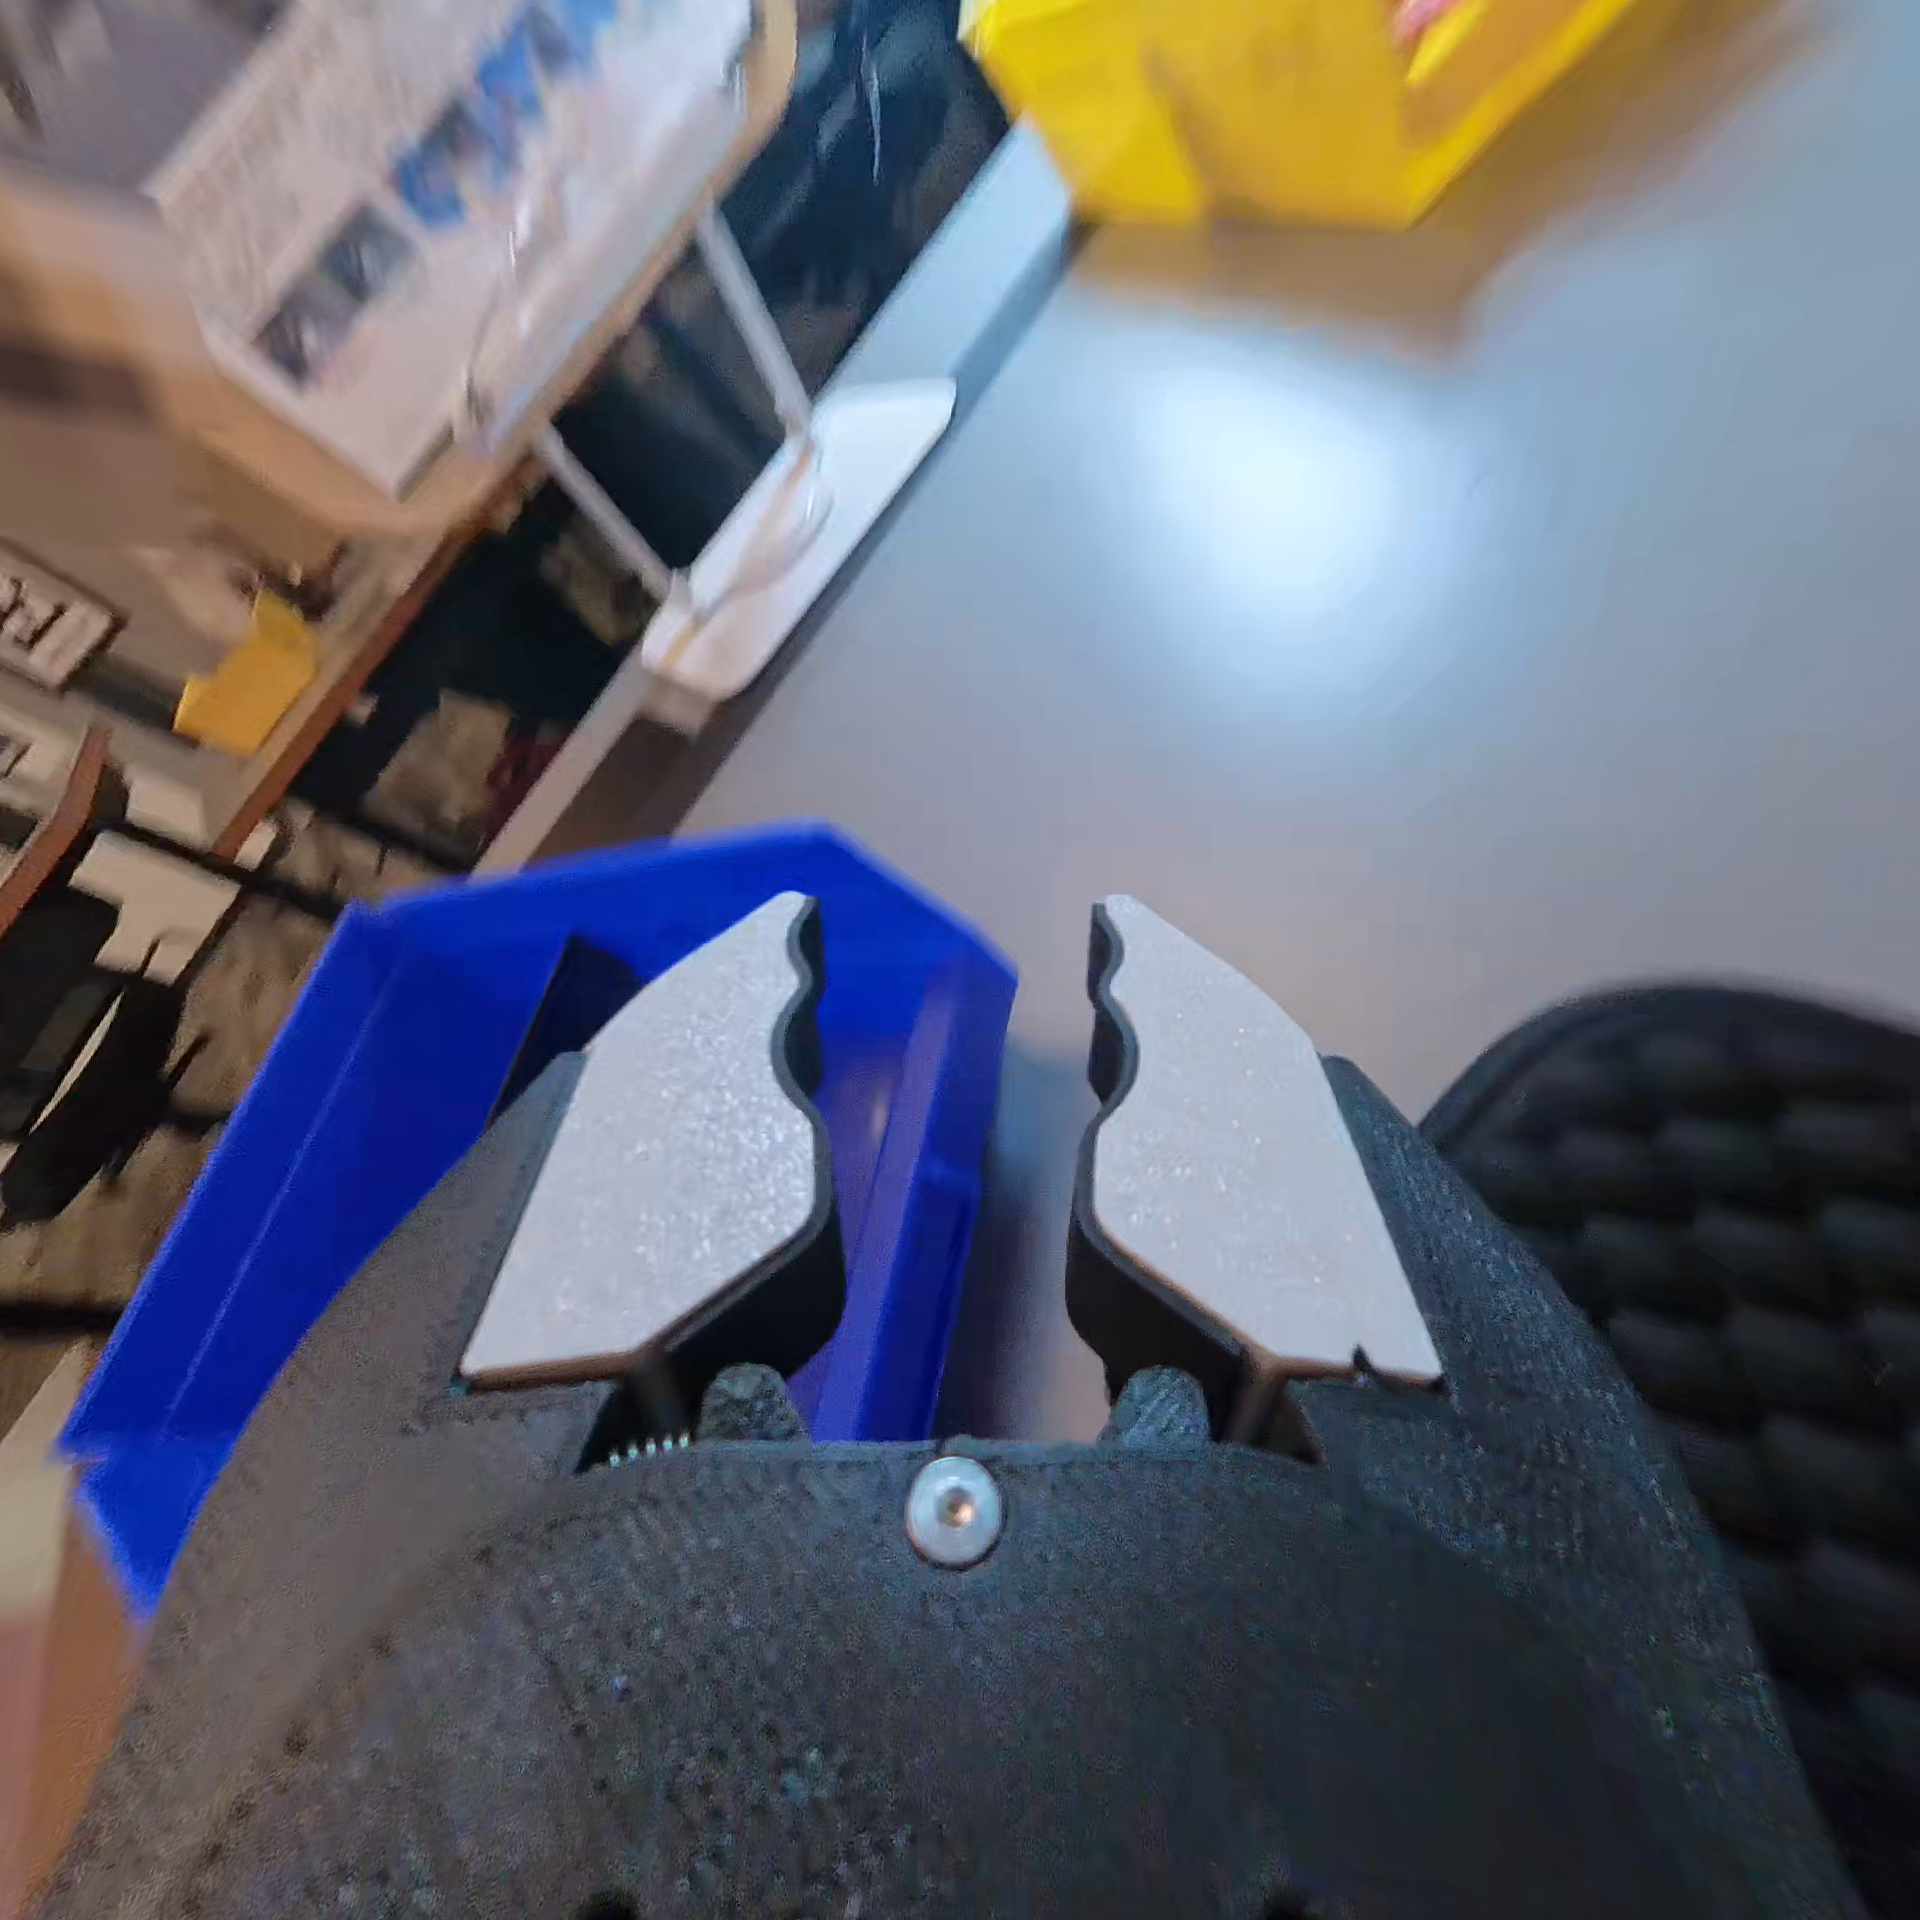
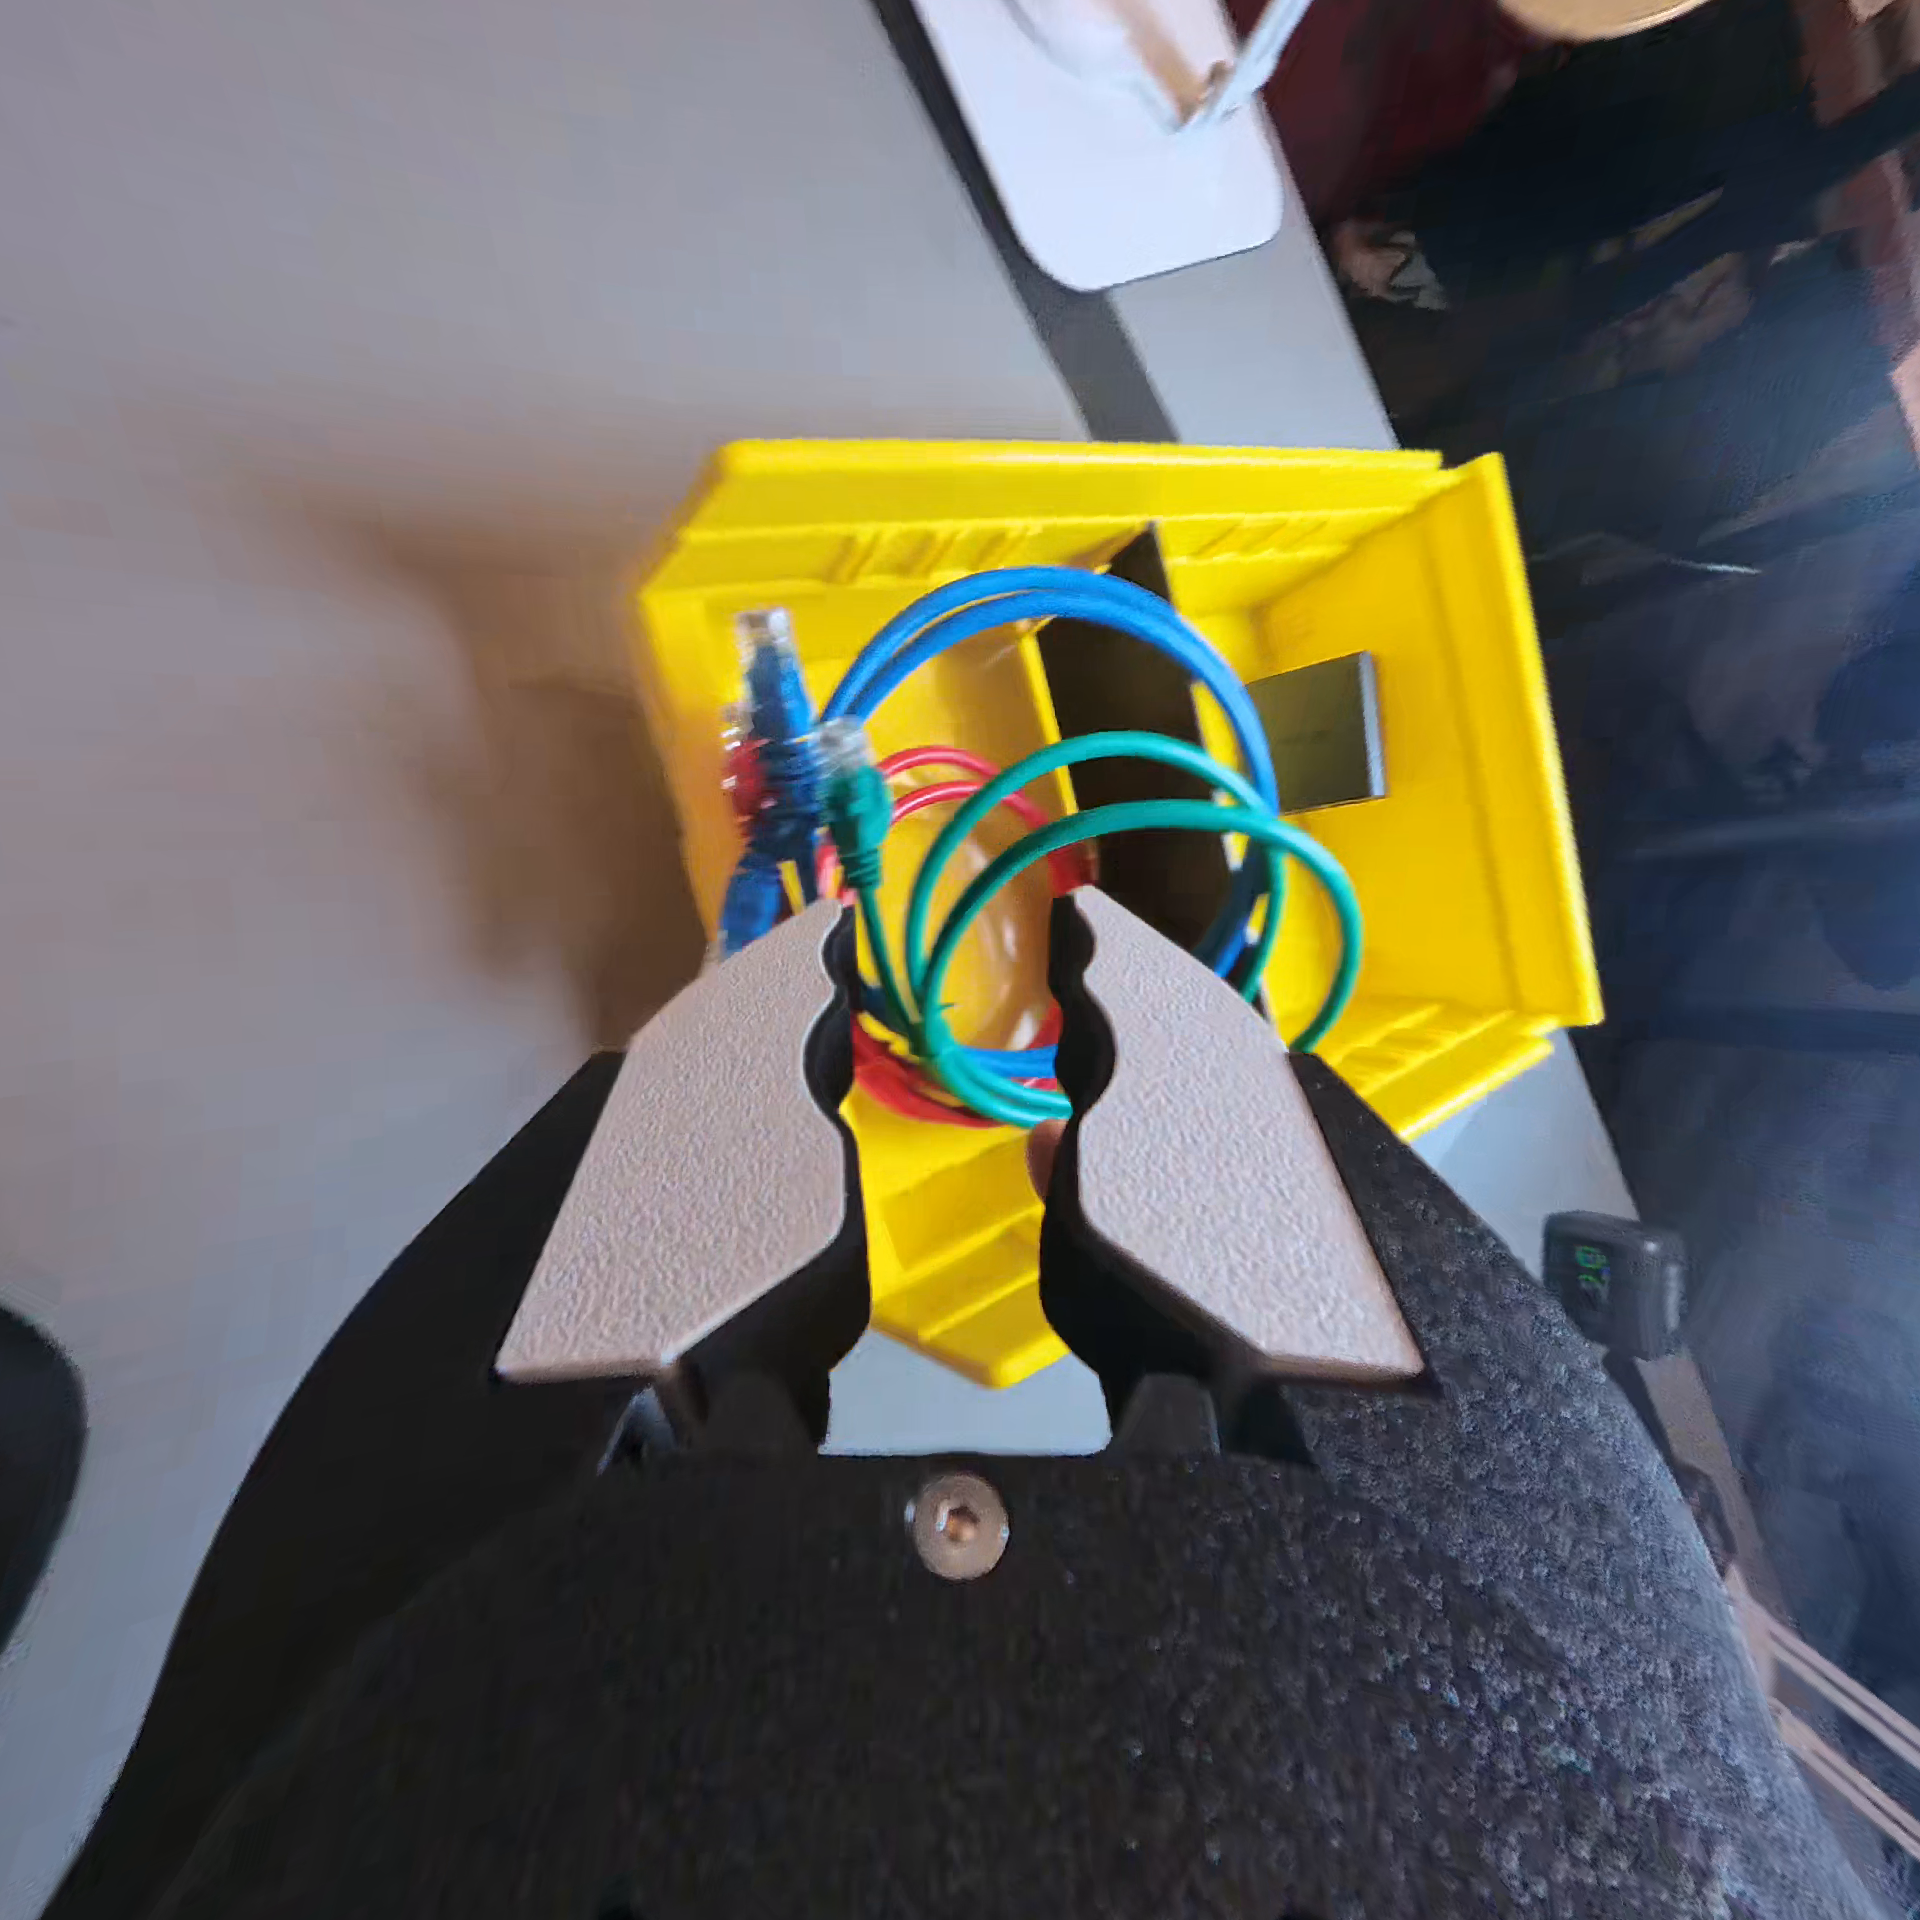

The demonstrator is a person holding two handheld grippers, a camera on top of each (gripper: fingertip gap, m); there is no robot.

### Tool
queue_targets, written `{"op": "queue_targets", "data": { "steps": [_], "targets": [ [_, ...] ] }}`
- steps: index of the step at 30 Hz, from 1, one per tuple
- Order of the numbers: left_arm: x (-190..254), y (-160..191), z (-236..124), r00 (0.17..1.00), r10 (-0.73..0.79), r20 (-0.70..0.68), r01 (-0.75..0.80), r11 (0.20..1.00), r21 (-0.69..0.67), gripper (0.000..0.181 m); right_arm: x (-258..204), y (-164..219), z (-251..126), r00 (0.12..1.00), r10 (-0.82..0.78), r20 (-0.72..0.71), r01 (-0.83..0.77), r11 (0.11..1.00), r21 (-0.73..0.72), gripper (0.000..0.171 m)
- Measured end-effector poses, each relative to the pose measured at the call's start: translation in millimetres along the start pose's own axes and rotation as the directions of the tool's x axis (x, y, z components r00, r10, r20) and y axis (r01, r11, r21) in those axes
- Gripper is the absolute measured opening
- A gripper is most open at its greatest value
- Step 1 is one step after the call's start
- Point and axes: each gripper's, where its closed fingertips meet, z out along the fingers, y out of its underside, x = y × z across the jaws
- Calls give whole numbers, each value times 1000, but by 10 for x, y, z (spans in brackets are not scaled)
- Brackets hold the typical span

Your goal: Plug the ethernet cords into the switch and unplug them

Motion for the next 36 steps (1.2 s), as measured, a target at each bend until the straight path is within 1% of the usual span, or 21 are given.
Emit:
{"op": "queue_targets", "data": {
  "steps": [2,4,6,8,11,14,16,19,22,25,28,29,30,32,33,34,36],
  "targets": [
    [-20,374,-46,1000,14,17,-11,990,-139,57,-274,134,11,999,-42,6,42,998,-36,39],
    [32,679,-79,1000,7,-5,-8,971,-238,62,-464,281,58,996,-90,-2,90,992,-87,42],
    [49,895,-100,1000,21,-14,-25,951,-307,63,-586,389,129,993,-116,-2,115,985,-125,44],
    [30,1013,-108,999,41,-15,-44,936,-349,63,-619,420,186,993,-120,-1,119,984,-133,45],
    [-8,1018,-71,999,39,-10,-40,939,-343,61,-466,232,181,998,-56,0,56,997,-57,44],
    [-37,940,15,1000,26,12,-21,954,-300,59,12,-150,155,996,85,-33,-82,993,79,41],
    [-30,875,88,1000,12,29,-4,967,-257,59,452,-315,244,978,196,-73,-187,976,115,41],
    [-12,841,143,999,19,51,-6,974,-228,59,1103,-280,609,933,324,-157,-322,946,39,43],
    [-32,817,119,994,54,90,-35,980,-198,58,1505,-45,1100,881,428,-200,-455,883,-115,51],
    [-53,838,87,986,98,134,-72,981,-181,55,1656,215,1514,841,490,-229,-539,796,-276,57],
    [-58,902,87,982,124,143,-94,975,-201,55,1695,359,1809,801,543,-254,-599,713,-365,61],
    [-57,904,91,982,123,143,-93,975,-201,55,1696,379,1886,789,559,-257,-614,692,-381,62],
    [-55,899,95,983,120,142,-90,976,-197,55,1695,377,1955,773,581,-254,-632,673,-384,59],
    [-47,882,100,984,110,138,-83,979,-188,55,1632,347,2101,737,640,-219,-668,638,-383,61],
    [-42,879,101,985,108,136,-81,979,-186,55,1652,350,2141,734,638,-234,-673,638,-373,59],
    [-39,876,99,985,107,135,-81,980,-184,55,1638,323,2187,727,651,-218,-679,638,-363,64],
    [-33,872,98,985,106,134,-81,980,-181,55,1603,295,2246,716,673,-186,-688,632,-356,56]
  ]
}}
